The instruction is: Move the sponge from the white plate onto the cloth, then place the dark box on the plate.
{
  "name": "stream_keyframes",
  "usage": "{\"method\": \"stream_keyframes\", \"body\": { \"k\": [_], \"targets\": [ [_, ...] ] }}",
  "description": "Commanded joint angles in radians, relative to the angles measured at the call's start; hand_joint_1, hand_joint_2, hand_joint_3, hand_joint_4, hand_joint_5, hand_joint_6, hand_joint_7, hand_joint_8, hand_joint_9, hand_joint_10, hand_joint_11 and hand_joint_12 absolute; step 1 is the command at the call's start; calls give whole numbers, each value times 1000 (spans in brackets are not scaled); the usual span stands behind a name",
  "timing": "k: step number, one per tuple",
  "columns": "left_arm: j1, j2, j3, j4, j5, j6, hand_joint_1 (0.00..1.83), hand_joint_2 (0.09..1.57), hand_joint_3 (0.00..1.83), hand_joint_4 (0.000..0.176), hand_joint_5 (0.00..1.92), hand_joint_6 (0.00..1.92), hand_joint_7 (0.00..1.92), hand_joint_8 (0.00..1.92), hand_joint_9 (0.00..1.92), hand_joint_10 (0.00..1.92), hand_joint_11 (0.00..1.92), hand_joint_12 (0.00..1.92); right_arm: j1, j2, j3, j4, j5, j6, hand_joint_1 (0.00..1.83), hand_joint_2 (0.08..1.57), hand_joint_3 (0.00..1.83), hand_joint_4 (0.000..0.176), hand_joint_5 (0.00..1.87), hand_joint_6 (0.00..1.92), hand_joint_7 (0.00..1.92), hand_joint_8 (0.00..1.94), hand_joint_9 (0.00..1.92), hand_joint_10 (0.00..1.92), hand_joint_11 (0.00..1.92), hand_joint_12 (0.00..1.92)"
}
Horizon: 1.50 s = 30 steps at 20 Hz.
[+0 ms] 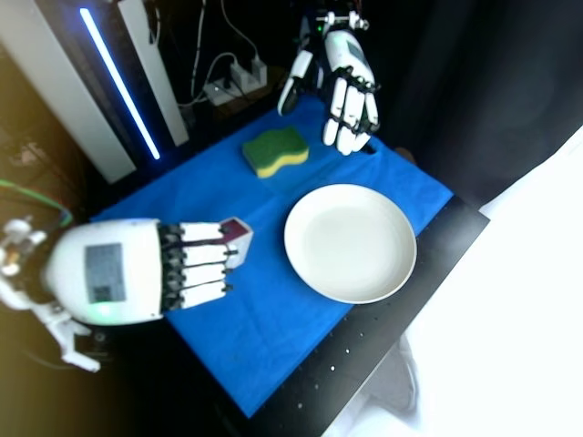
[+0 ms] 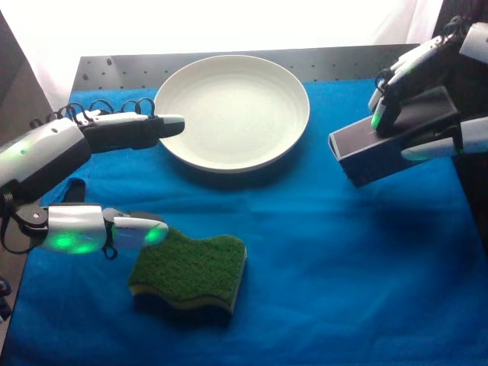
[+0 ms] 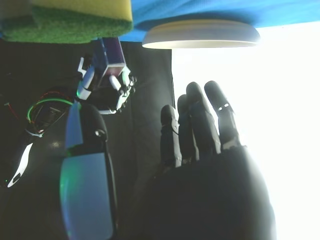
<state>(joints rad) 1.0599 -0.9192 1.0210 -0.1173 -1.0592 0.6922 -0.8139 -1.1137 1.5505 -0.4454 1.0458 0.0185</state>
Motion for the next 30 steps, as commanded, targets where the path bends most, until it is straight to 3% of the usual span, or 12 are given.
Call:
{"method": "stream_keyframes", "body": {
  "k": [1, 3, 4, 6, 8, 13, 18, 19, 21, 27, 29, 30],
  "targets": [
    [-5, -4, 0, -9, -125, -6, 862, 943, 0, 53, 420, 2, 407, 1, 493, 7, 84, 997, 16, -1, -1, 53, 99, 2, 1284, 1045, 0, 0, 1171, 446, 1176, 858, 1168, 479, 889, 1048],
    [-5, -4, -1, -10, -126, -6, 860, 943, 1, 54, 415, 0, 399, 0, 485, 1, 66, 1026, 27, -1, -1, 53, 111, 2, 1283, 1041, 2, 0, 1166, 469, 1188, 826, 1195, 382, 846, 1077],
    [-5, -5, -1, -11, -128, -6, 859, 949, 4, 53, 409, 0, 393, 0, 478, 0, 64, 1023, 42, -1, -2, 53, 121, 1, 1369, 1063, 0, 0, 1133, 484, 1134, 795, 1022, 994, 851, 1035],
    [-5, -7, -1, -13, -132, -6, 874, 945, 1, 45, 423, 5, 407, 6, 488, 3, 76, 989, 88, -2, -2, 46, 133, -8, 1389, 1060, 0, 0, 1113, 612, 1117, 750, 995, 1100, 798, 912],
    [-5, -8, -1, -14, -135, -6, 854, 939, 0, 55, 424, 4, 403, 3, 493, 5, 103, 1007, 152, -2, -1, 37, 134, -35, 1299, 1032, 0, 0, 1333, 121, 1148, 929, 1126, 849, 841, 1289],
    [-5, -11, 1, -16, -140, -6, 816, 942, 0, 46, 418, 1, 393, 0, 495, 3, 138, 990, 315, -147, 109, 34, 77, -65, 1311, 1003, 0, 0, 1389, 10, 1271, 713, 1357, 659, 1087, 1215],
    [-6, -18, 7, -13, -146, -9, 837, 932, 0, 23, 446, 9, 422, 10, 531, 16, 182, 996, 331, -332, 233, 150, -13, -65, 1272, 1012, 1, 5, 1149, 723, 1438, 121, 1476, 569, 1259, 1219],
    [-6, -19, 9, -12, -149, -12, 838, 940, 0, 22, 446, 5, 429, 6, 547, 17, 203, 956, 331, -372, 259, 155, -54, -64, 1273, 1014, 0, 6, 1164, 663, 1383, 269, 1401, 460, 1135, 1168],
    [-6, -21, 12, -10, -156, -18, 817, 931, 0, 41, 461, 6, 448, 6, 559, 17, 195, 982, 330, -461, 332, 154, -116, -4, 1368, 1046, 0, 0, 1115, 689, 1208, 391, 1126, 1082, 940, 1290],
    [-18, -27, 19, -2, -163, -23, 854, 936, 1, 11, 475, 4, 481, 8, 566, 14, 145, 1038, 276, -545, 400, 127, -265, 47, 1399, 1028, 0, 0, 1144, 476, 1173, 588, 1176, 988, 988, 1117],
    [-18, -27, 19, -2, -167, -25, 844, 927, 0, 2, 490, 8, 498, 12, 594, 24, 172, 1051, 259, -547, 401, 121, -276, 47, 1384, 1063, 1, 0, 962, 823, 1076, 720, 1151, 984, 948, 1014],
    [-17, -27, 19, -2, -167, -26, 856, 930, 0, 0, 490, 7, 502, 13, 597, 25, 166, 1052, 253, -542, 397, 121, -275, 47, 1053, 975, 0, 76, 524, 258, 555, 215, 610, 375, 545, 797]
  ]
}}
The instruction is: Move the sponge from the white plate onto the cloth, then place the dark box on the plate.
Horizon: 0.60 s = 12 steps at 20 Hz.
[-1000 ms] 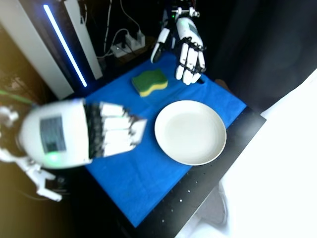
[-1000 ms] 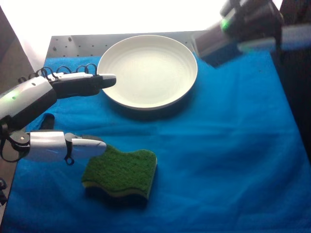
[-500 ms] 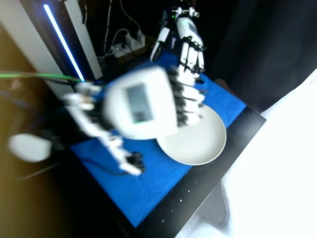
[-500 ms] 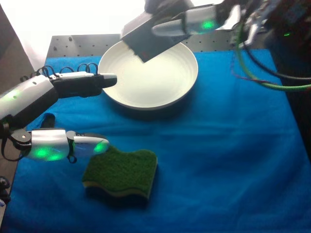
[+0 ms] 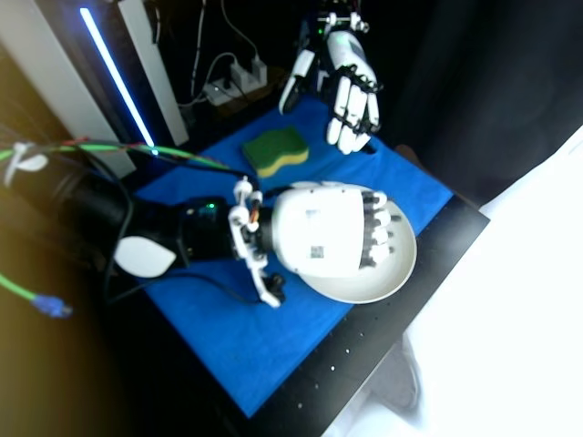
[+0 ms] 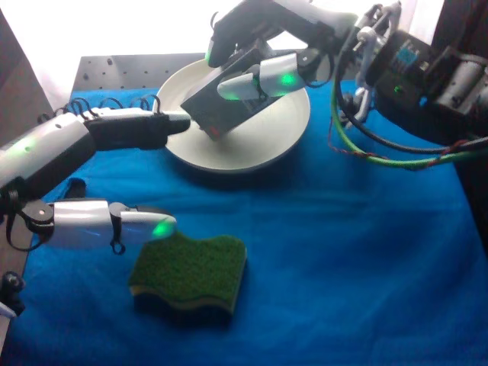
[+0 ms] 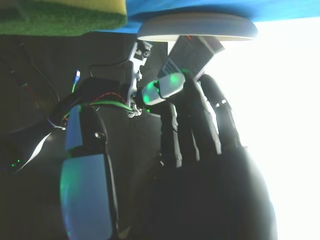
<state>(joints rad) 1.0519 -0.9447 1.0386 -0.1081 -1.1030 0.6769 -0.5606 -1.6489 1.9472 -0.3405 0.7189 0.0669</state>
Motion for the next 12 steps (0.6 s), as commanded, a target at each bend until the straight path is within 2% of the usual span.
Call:
{"method": "stream_keyframes", "body": {
  "k": [1, 2, 3, 4, 5, 6, 7, 8, 9, 11, 12],
  "targets": [
    [-9, -1, 2, -12, -124, -10, 863, 931, 0, 0, 489, 4, 515, 12, 606, 27, 158, 1082, -5, -1, -2, 12, 59, 1, 902, 912, 0, 156, 296, 53, 286, 43, 369, 101, 285, 758],
    [-9, -1, 2, -14, -125, -11, 860, 934, 0, 14, 471, 0, 509, 6, 593, 21, 116, 1106, -10, 5, -1, 12, 76, 8, 789, 850, 0, 172, 58, 10, 56, 8, 131, 19, 56, 773],
    [-9, -1, 2, -15, -126, -11, 854, 932, 0, 9, 467, 0, 508, 5, 591, 20, 111, 1113, -15, 10, -1, 12, 95, 18, 743, 839, 0, 175, 11, 1, 10, 1, 25, 3, 10, 545],
    [-9, 0, 1, -18, -130, -11, 842, 932, 0, 4, 472, 2, 516, 8, 611, 28, 149, 1129, -29, 22, 0, 12, 152, 63, 715, 843, 2, 176, 1, 0, 1, 0, 4, 0, 1, 210],
    [-9, 1, 0, -20, -136, -11, 859, 927, 0, 16, 467, 0, 514, 6, 605, 25, 139, 1126, -40, 29, -1, 14, 195, 90, 684, 835, 0, 176, 0, 0, 0, 0, 0, 0, 0, 41],
    [-9, 1, -1, -26, -146, -10, 859, 922, 0, 21, 470, 2, 510, 4, 596, 21, 134, 1125, -48, 40, -2, 19, 243, 113, 661, 823, 0, 176, 0, 0, 0, 0, 0, 0, 0, 7],
    [-7, 3, -2, -33, -156, -10, 852, 921, 0, 17, 446, 0, 496, 3, 584, 16, 118, 1181, -54, 56, -13, 24, 290, 121, 584, 809, 0, 176, 0, 0, 0, 0, 0, 0, 0, 1],
    [-5, 7, -4, -39, -168, -10, 832, 908, 0, 26, 431, 0, 498, 4, 589, 18, 108, 1193, -61, 82, -33, 30, 332, 121, 549, 798, 0, 176, 0, 0, 0, 0, 0, 0, 0, 0],
    [-4, 12, -8, -45, -186, -9, 829, 895, 0, 25, 428, 0, 500, 4, 591, 18, 90, 1230, -71, 125, -70, 41, 394, 120, 596, 791, 0, 176, 0, 0, 0, 0, 0, 0, 0, 0],
    [-3, 23, -15, -55, -222, -2, 857, 876, 0, 35, 389, 1, 450, 0, 576, 14, 5, 1368, -89, 209, -144, 71, 487, 93, 604, 817, 0, 176, 0, 0, 0, 0, 0, 0, 0, 0],
    [-3, 30, -20, -60, -241, 1, 826, 863, 0, 52, 352, 1, 420, 0, 593, 24, 0, 1455, -96, 252, -184, 86, 517, 68, 651, 821, 2, 176, 0, 0, 0, 0, 0, 0, 0, 0]
  ]
}}
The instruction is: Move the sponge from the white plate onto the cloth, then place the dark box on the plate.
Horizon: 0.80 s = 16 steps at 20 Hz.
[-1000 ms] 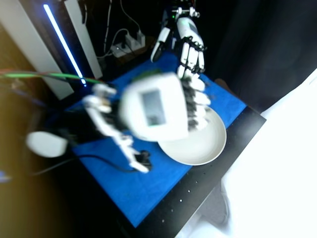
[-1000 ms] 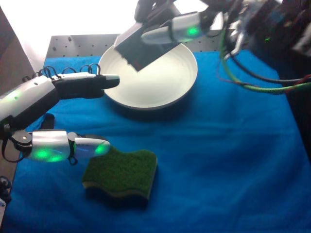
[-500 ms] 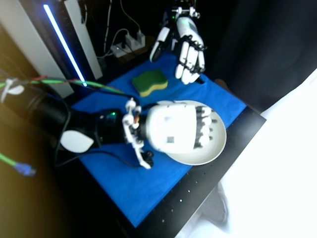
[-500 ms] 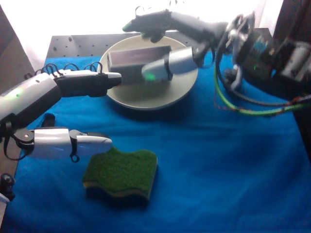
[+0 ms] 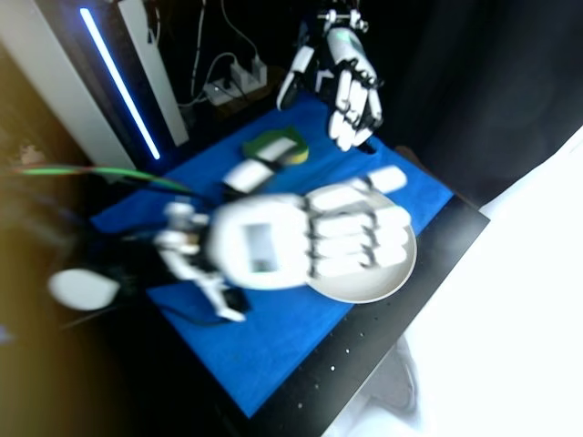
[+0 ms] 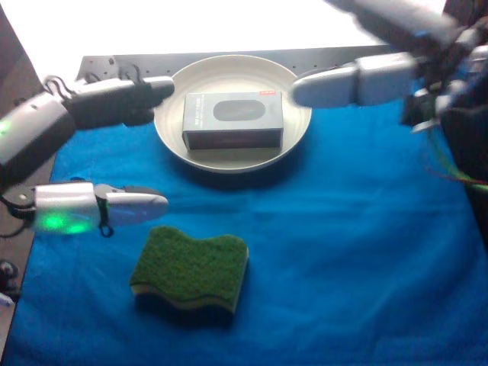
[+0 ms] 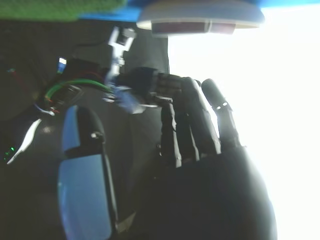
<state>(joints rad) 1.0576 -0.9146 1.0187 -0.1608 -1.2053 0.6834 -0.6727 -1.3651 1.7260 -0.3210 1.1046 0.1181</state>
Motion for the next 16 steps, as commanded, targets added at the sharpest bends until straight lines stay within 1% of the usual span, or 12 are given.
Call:
{"method": "stream_keyframes", "body": {
  "k": [1, 2, 4, 5, 6, 8, 9, 10, 12, 13, 14, 16],
  "targets": [
    [-5, 11, -7, -13, -173, -3, 784, 860, 0, 74, 292, 0, 379, 0, 572, 17, 0, 1497, 3, 36, -27, 82, 181, -29, 639, 797, 0, 176, 0, 0, 0, 0, 0, 0, 0, 0],
    [-1, 24, -15, -23, -213, 4, 730, 850, 0, 93, 236, 0, 349, 0, 550, 9, 0, 1496, -12, 97, -85, 99, 221, -80, 623, 771, 0, 176, 0, 0, 0, 0, 0, 0, 0, 0],
    [10, 49, -36, -36, -270, 28, 641, 850, 0, 49, 209, 1, 291, 0, 436, 2, 0, 1346, -71, 195, -180, 144, 303, -129, 577, 824, 6, 176, 0, 0, 0, 0, 0, 0, 0, 0],
    [14, 57, -43, -38, -289, 35, 579, 887, 8, 62, 170, 5, 167, 0, 289, 0, 0, 1153, -105, 225, -208, 167, 345, -135, 709, 798, 0, 176, 0, 0, 0, 0, 0, 0, 0, 0],
    [22, 67, -52, -40, -315, 39, 578, 903, 10, 90, 128, 1, 99, 1, 232, 1, 0, 1051, -168, 258, -240, 211, 404, -139, 679, 761, 0, 176, 0, 0, 0, 0, 0, 0, 0, 0],
    [38, 79, -66, -44, -358, 43, 656, 830, 0, 98, 130, 3, 81, 5, 194, 2, 0, 982, -280, 296, -295, 287, 502, -143, 556, 741, 0, 176, 0, 0, 0, 0, 0, 0, 0, 0],
    [43, 83, -71, -47, -370, 48, 584, 853, 0, 103, 60, 0, 15, 0, 101, 3, 0, 839, -312, 303, -310, 312, 532, -146, 508, 775, 0, 176, 0, 0, 0, 0, 0, 0, 0, 0],
    [54, 91, -83, -57, -388, 61, 513, 841, 0, 139, 11, 0, 2, 0, 19, 0, 0, 587, -385, 316, -341, 358, 584, -150, 333, 917, 15, 176, 0, 0, 0, 0, 0, 0, 0, 0],
    [63, 98, -89, -67, -400, 69, 424, 965, 17, 171, 0, 0, 0, 0, 0, 0, 0, 51, -459, 332, -383, 409, 633, -160, 523, 950, 8, 176, 0, 0, 0, 0, 0, 0, 0, 0],
    [69, 98, -89, -73, -405, 69, 443, 1043, 13, 169, 0, 0, 0, 0, 0, 0, 0, 9, -484, 333, -396, 425, 648, -161, 614, 920, 0, 176, 0, 0, 0, 0, 0, 0, 0, 0],
    [78, 97, -90, -83, -416, 69, 303, 1063, 10, 176, 0, 0, 0, 0, 0, 0, 12, 5, -501, 329, -408, 439, 658, -162, 695, 936, 0, 176, 0, 0, 0, 0, 0, 0, 0, 0],
    [89, 98, -91, -93, -447, 69, 259, 1044, 0, 176, 0, 0, 0, 0, 0, 0, 11, 5, -501, 330, -418, 438, 658, -165, 687, 894, 0, 176, 0, 0, 0, 0, 0, 0, 0, 0]
  ]
}}
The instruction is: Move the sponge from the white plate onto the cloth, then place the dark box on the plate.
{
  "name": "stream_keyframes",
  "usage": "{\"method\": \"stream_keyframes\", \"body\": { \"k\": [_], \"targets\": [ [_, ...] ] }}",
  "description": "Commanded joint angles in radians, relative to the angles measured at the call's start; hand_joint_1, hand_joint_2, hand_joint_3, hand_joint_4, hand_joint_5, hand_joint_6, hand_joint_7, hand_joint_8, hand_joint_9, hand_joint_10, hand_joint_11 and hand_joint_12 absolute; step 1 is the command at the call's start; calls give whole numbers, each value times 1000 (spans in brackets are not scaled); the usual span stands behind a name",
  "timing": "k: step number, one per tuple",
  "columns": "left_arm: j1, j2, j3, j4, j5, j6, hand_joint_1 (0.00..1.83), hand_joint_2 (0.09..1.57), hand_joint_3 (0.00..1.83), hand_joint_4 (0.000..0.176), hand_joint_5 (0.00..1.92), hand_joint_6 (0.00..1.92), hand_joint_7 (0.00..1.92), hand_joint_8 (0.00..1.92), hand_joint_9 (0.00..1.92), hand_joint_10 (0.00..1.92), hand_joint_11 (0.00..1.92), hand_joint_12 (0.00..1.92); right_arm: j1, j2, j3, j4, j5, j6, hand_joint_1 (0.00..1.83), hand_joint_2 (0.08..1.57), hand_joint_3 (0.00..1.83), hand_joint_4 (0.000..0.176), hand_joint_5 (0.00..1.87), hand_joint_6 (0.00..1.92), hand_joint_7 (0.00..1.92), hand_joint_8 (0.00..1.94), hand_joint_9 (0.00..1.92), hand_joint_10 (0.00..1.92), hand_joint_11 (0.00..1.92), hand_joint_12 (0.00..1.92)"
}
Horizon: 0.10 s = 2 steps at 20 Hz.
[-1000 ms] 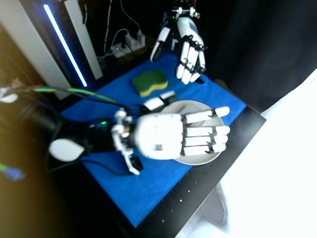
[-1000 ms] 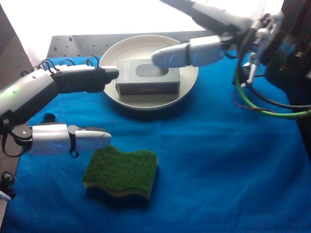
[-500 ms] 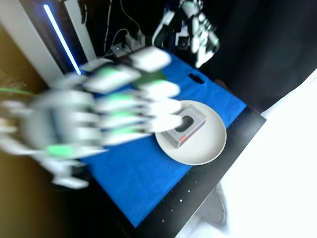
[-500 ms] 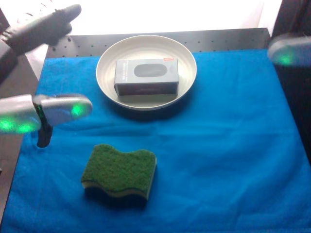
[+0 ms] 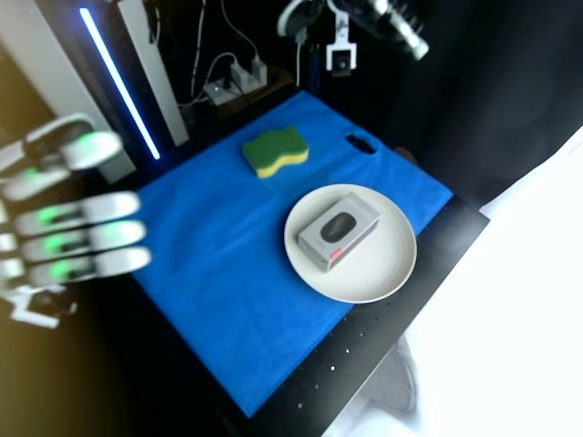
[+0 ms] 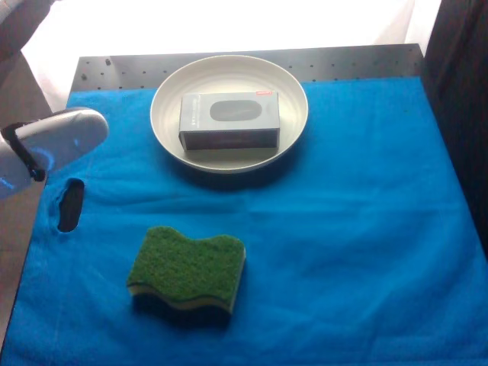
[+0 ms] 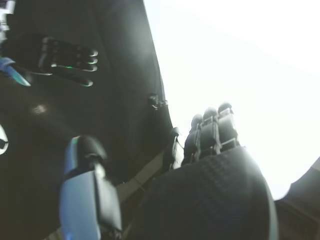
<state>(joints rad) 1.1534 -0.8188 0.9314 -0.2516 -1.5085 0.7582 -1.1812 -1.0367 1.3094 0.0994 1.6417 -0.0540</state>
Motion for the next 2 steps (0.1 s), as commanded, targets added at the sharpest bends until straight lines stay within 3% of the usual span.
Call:
{"method": "stream_keyframes", "body": {
  "k": [1, 2],
  "targets": [
    [-3, 4, -4, -8, -167, -6, 340, 1108, 23, 167, 0, 0, 0, 0, 0, 0, 1, 0, 7, 4, -4, 16, 121, 7, 783, 915, 0, 176, 0, 0, 0, 0, 0, 0, 0, 0],
    [-4, 6, -1, -11, -195, -6, 285, 1135, 30, 161, 0, 0, 0, 0, 0, 0, 0, 0, 8, 7, -7, 13, 121, 7, 750, 937, 6, 176, 0, 0, 0, 0, 0, 0, 0, 0]
  ]
}}
